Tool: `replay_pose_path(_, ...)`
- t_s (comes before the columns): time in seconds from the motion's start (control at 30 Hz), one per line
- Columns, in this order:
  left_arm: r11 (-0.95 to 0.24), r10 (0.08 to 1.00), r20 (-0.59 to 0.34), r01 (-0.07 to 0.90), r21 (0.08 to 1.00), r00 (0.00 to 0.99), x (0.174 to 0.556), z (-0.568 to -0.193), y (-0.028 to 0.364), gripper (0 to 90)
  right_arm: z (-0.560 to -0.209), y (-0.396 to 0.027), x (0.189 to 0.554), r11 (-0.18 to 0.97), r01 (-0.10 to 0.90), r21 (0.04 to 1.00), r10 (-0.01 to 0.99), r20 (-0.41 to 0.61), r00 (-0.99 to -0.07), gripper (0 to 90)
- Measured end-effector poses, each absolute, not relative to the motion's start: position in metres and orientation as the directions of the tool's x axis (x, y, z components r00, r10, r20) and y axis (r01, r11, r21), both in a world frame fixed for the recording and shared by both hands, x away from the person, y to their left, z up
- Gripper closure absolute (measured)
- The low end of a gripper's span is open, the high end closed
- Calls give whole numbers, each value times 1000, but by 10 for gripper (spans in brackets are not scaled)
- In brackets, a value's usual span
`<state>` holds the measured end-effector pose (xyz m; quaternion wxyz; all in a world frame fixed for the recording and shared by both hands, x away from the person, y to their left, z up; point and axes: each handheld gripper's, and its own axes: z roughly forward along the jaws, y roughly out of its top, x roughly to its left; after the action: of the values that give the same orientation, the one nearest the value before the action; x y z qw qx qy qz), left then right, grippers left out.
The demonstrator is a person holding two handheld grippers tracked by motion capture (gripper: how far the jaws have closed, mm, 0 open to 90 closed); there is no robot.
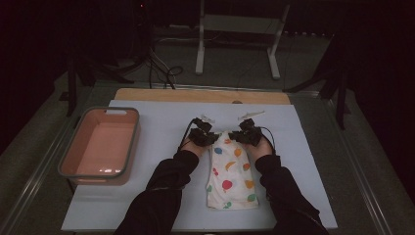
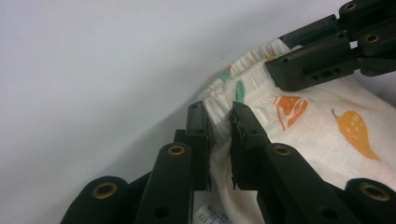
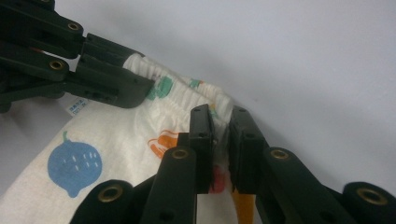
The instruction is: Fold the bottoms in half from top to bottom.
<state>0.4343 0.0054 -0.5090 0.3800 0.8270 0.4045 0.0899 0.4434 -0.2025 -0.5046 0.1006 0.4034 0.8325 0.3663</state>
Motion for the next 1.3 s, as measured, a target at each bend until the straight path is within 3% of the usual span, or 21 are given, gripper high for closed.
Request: replay_pose_path(1.3,-386,718,-68,478,789,692,452,-448,7,805,-446,-206,458,357,520,776,757,86,-648,815)
